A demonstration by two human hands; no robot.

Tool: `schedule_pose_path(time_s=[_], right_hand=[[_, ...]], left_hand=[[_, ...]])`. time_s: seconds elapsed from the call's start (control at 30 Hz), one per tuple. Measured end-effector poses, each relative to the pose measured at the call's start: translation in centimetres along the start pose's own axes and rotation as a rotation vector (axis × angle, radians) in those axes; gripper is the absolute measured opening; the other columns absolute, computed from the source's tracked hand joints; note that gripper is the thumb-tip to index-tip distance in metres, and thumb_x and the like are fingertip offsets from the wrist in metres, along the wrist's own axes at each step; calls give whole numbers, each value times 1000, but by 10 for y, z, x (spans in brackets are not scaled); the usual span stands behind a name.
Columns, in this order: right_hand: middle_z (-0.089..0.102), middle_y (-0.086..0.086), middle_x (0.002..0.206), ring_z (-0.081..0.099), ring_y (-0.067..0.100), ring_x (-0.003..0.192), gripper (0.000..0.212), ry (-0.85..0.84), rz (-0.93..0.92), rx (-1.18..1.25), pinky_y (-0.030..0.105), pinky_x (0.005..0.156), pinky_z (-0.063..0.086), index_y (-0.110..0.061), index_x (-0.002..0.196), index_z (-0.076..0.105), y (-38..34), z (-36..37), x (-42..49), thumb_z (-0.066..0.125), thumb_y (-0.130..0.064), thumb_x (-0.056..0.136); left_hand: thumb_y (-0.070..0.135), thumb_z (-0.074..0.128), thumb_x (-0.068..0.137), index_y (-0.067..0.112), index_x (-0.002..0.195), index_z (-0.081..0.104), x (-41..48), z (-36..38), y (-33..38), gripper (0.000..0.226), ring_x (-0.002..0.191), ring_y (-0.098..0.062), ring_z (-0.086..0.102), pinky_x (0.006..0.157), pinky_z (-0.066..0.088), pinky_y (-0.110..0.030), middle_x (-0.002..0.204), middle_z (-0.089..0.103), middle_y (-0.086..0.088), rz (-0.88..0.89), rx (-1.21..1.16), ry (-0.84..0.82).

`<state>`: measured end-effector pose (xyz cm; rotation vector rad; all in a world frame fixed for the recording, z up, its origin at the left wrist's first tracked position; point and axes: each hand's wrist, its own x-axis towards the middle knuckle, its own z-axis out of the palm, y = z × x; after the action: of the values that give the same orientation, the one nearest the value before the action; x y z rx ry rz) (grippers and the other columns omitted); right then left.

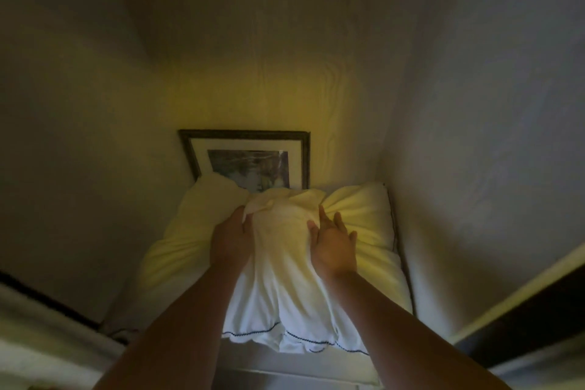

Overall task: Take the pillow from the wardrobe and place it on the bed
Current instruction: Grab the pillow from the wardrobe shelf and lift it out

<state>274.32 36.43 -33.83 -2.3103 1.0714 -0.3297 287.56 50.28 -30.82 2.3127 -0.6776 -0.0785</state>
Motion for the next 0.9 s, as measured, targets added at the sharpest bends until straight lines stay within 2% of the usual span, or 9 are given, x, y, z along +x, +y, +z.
schedule_pose_path(time_s=[0.13, 0.37, 0.6, 0.73, 0.9], right_hand=[[37, 6, 158, 13, 25, 152, 57, -10, -9, 12, 62, 117, 15, -23, 155, 21, -1, -18, -1, 21, -47, 103], [42, 9, 154, 21, 28, 150, 55, 24, -52, 74, 61, 115, 23, -21, 153, 28, -3, -41, -3, 27, -44, 103], [43, 13, 153, 23, 28, 150, 53, 93, -87, 110, 57, 115, 25, -20, 153, 30, -7, -63, -28, 29, -39, 104], [46, 19, 149, 30, 32, 146, 51, 165, -117, 158, 53, 115, 29, -13, 150, 38, -6, -80, -47, 32, -35, 104], [48, 30, 143, 44, 41, 135, 51, 244, -117, 172, 46, 110, 35, 0, 143, 44, -6, -95, -76, 36, -33, 104]], left_hand=[[30, 38, 104, 10, 138, 55, -7, -12, 18, 42, 120, -42, 59, 105, 44, -45, 131, 64, -21, -24, 74, -12], [38, 33, 104, 20, 140, 51, -18, -28, 44, 44, 119, -39, 59, 105, 44, -46, 131, 65, -17, -41, 113, 52], [39, 32, 104, 21, 134, 55, -55, -47, 68, 43, 106, -38, 63, 93, 50, -47, 116, 70, -16, -27, 108, 91], [36, 34, 104, 19, 130, 57, -84, -54, 81, 39, 98, -39, 66, 88, 51, -47, 107, 72, -16, 51, 105, 140], [33, 34, 104, 19, 130, 56, -120, -64, 95, 36, 93, -41, 67, 89, 50, -48, 103, 71, -16, 117, 109, 217]])
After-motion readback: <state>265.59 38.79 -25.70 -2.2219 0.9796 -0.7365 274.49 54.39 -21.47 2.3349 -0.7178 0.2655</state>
